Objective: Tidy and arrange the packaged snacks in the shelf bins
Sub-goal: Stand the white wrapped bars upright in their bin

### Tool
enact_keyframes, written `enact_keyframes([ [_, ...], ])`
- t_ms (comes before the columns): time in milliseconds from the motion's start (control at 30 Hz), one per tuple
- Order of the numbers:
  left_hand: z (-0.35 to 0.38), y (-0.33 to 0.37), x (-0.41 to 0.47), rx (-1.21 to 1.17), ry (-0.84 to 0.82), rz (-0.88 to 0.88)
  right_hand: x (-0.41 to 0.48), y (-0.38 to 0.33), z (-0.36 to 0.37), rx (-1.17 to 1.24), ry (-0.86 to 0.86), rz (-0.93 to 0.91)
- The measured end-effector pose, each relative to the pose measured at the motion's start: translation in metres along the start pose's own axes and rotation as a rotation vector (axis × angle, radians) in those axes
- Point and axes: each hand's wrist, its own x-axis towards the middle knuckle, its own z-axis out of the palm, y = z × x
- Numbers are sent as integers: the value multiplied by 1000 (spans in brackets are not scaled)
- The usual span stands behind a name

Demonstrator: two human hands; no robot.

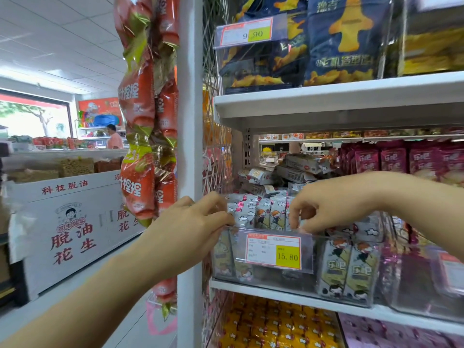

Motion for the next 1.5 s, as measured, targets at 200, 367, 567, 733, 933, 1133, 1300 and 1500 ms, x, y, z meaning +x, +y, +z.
enact_keyframes([
  [200, 2, -3, -4, 53, -13, 18, 2, -5, -9, 329, 477, -27],
  [367, 1, -2, -3, 51, -47, 18, 2, -7, -14, 635, 654, 0],
  [567, -4, -3, -2, 2, -104, -13, 7, -1, -15, 869, 742, 21],
  [733, -7, -6, -1, 24, -152, -36, 5, -2, -14, 911, 715, -12],
  [933, -11, -10, 11, 208, -144, -36, -1, -3, -13, 560, 685, -20],
  [1133, -13, -7, 33, 321, -287, -13, -2, -2, -8, 547, 662, -63],
  [1300, -18, -1, 65, 313, -571, -38, 3, 4, -1, 431, 611, -99],
  [1500, -21, 0, 91, 152, -796, -141, 13, 14, 7, 387, 574, -113],
])
